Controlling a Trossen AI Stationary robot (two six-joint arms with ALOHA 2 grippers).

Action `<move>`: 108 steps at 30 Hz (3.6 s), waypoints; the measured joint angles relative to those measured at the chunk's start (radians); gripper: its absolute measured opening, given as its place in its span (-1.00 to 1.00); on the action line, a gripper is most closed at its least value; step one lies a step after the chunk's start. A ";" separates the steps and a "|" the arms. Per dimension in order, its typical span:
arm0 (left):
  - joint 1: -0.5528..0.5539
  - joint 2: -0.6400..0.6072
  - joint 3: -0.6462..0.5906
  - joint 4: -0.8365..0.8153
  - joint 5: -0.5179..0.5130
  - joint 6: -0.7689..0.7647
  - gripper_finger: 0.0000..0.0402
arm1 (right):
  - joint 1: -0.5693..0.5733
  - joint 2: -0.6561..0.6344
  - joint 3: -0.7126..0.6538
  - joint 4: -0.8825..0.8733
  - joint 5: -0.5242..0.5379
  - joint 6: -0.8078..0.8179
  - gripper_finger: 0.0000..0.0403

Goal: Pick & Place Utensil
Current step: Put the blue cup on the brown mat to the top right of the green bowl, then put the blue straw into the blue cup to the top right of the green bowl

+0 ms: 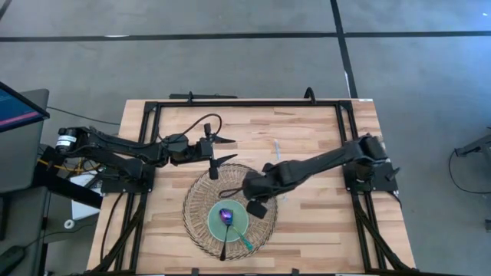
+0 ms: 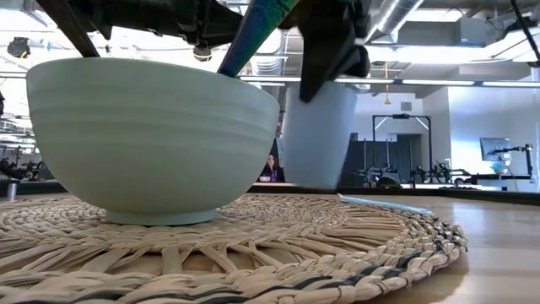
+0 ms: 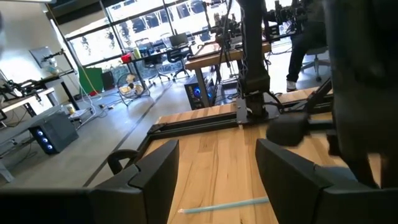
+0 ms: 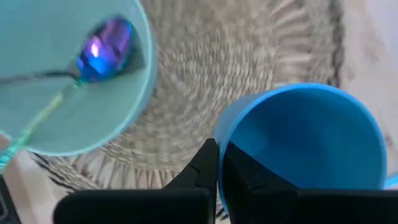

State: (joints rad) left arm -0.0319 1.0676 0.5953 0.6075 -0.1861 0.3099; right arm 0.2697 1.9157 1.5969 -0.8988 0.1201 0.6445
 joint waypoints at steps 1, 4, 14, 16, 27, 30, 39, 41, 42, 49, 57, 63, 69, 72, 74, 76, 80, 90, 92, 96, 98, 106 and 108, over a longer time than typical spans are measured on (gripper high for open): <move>0.000 0.000 0.000 0.000 0.000 0.000 0.07 | -0.002 0.018 0.010 -0.012 -0.012 0.000 -0.99; 0.000 0.000 0.000 0.000 0.000 0.000 0.07 | -0.012 0.052 0.027 -0.046 -0.038 0.000 -0.99; 0.000 0.000 0.000 0.000 0.000 0.000 0.07 | -0.038 0.046 0.030 -0.018 -0.044 0.000 -0.84; 0.000 0.000 0.000 0.000 0.000 0.000 0.07 | -0.044 0.047 0.029 -0.019 -0.044 0.000 -0.79; 0.000 0.000 0.000 0.000 0.000 0.000 0.07 | -0.042 0.047 0.029 -0.007 -0.045 0.000 -0.72; 0.000 0.000 0.000 0.000 0.000 0.000 0.07 | -0.042 0.047 0.029 -0.007 -0.044 0.000 -0.72; 0.000 0.000 0.000 0.000 0.000 0.000 0.07 | -0.041 0.047 0.029 -0.009 -0.092 0.000 -0.72; 0.000 0.000 0.000 0.000 0.000 0.000 0.07 | -0.041 0.047 0.029 -0.008 -0.094 0.000 -0.72; 0.000 0.000 0.000 0.000 0.000 0.000 0.07 | -0.041 0.047 0.029 -0.009 -0.095 0.000 -0.72; 0.000 0.000 0.000 0.000 0.000 0.000 0.07 | -0.044 0.047 0.029 -0.009 -0.111 0.000 -0.72; 0.000 0.000 0.000 0.000 0.000 0.000 0.07 | -0.051 0.045 0.111 -0.050 -0.148 -0.065 -0.72; 0.000 0.000 0.000 0.000 0.000 0.000 0.07 | -0.058 0.045 0.206 -0.170 -0.148 -0.079 -0.72; 0.000 0.000 0.000 0.000 0.000 0.000 0.07 | -0.056 0.045 0.323 -0.370 -0.117 -0.135 -0.72; 0.000 0.000 0.000 0.000 0.000 0.000 0.07 | -0.049 0.045 0.366 -0.451 -0.051 -0.147 -0.72; 0.000 0.000 0.000 0.000 0.000 0.000 0.07 | -0.046 0.045 0.388 -0.496 -0.040 -0.148 -0.72; 0.000 0.000 0.000 0.000 0.000 0.000 0.07 | -0.040 0.045 0.399 -0.522 -0.040 -0.148 -0.72; 0.000 0.000 0.000 0.000 0.000 0.000 0.07 | -0.027 0.026 0.403 -0.593 -0.040 -0.150 -0.72; 0.000 0.000 0.000 0.000 0.000 -0.009 0.07 | 0.000 -0.160 0.215 -0.644 0.052 -0.014 -0.72; 0.000 0.000 0.000 0.000 0.000 -0.011 0.07 | 0.000 -0.214 0.121 -0.629 0.099 0.068 -0.72; 0.000 0.000 0.000 0.000 0.000 -0.025 0.07 | -0.001 -0.325 -0.109 -0.522 0.122 0.228 -0.72; 0.000 0.000 0.000 0.000 0.000 -0.026 0.07 | 0.001 -0.371 -0.228 -0.409 0.113 0.274 -0.72; 0.000 0.000 0.000 0.000 0.000 -0.026 0.07 | 0.022 -0.426 -0.572 0.041 0.090 0.403 -0.72; 0.000 0.000 0.000 0.000 0.000 -0.026 0.07 | 0.036 -0.413 -0.617 0.131 0.090 0.431 -0.72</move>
State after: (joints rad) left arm -0.0319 1.0676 0.5949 0.6071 -0.1860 0.2836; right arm 0.3052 1.5029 0.9797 -0.7676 0.2103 1.0755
